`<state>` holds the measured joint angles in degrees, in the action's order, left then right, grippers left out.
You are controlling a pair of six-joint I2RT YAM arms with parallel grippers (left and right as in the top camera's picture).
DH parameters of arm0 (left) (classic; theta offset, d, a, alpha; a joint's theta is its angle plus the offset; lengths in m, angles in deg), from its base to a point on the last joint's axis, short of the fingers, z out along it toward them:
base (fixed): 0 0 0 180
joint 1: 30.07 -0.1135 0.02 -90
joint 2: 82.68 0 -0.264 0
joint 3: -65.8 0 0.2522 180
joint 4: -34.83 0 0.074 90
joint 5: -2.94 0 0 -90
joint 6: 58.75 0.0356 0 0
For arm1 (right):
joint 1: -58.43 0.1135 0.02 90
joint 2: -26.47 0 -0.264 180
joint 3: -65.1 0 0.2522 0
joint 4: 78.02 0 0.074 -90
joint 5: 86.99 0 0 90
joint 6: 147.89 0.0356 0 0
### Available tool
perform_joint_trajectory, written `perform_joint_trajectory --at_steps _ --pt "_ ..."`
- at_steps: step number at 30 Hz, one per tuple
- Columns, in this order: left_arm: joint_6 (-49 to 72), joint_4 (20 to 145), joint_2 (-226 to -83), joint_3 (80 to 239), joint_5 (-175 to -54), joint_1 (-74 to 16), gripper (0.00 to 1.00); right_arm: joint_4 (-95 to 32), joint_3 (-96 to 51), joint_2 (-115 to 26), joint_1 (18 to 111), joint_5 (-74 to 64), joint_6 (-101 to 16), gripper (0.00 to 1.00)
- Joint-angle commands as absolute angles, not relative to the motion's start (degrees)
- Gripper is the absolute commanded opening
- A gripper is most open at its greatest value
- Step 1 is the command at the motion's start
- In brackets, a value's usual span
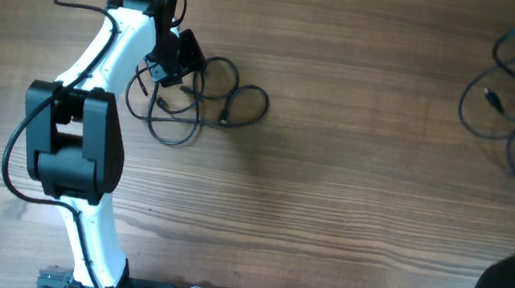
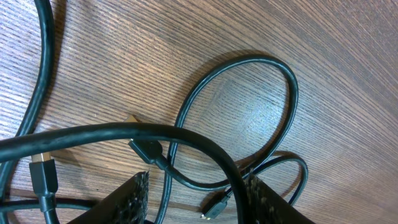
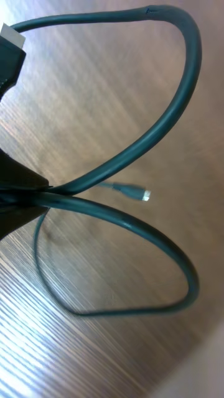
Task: Untangle cables
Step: 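Carry the cable to the table's right side and release it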
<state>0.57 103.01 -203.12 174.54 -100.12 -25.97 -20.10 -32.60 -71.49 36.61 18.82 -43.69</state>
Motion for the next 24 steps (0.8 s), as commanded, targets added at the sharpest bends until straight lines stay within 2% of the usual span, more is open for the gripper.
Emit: perform_joint_trajectory --at_steps 1,2,3,10,19,21,24 --pt "1.0 103.1 -203.5 174.3 -99.0 -26.1 0.52 -19.6 -33.1 -76.5 34.3 11.4 -42.8 0.48" --pt "1.0 103.1 -203.6 174.3 -99.0 -26.1 0.52 -19.4 -33.1 -77.3 34.0 11.2 -42.8 0.80" --pt "1.0 103.1 -203.5 174.3 -99.0 -26.1 0.52 -19.2 -33.1 -78.5 33.7 11.3 -42.9 1.00" --pt "1.0 103.1 -203.5 174.3 -99.0 -26.1 0.52 -18.5 -33.1 -80.3 33.4 9.9 -42.8 1.00" --pt "1.0 103.1 -203.5 174.3 -99.0 -26.1 0.52 -14.8 -33.1 -80.3 33.5 -12.7 -42.8 1.00" --pt "1.0 103.1 -203.5 174.3 -99.0 -26.1 0.45 -13.1 -33.0 -80.3 33.7 -16.3 -42.8 1.00" --pt "1.1 103.1 -203.5 174.3 -99.0 -26.1 0.24 -10.8 -32.9 -80.3 34.9 -18.1 -42.7 0.99"
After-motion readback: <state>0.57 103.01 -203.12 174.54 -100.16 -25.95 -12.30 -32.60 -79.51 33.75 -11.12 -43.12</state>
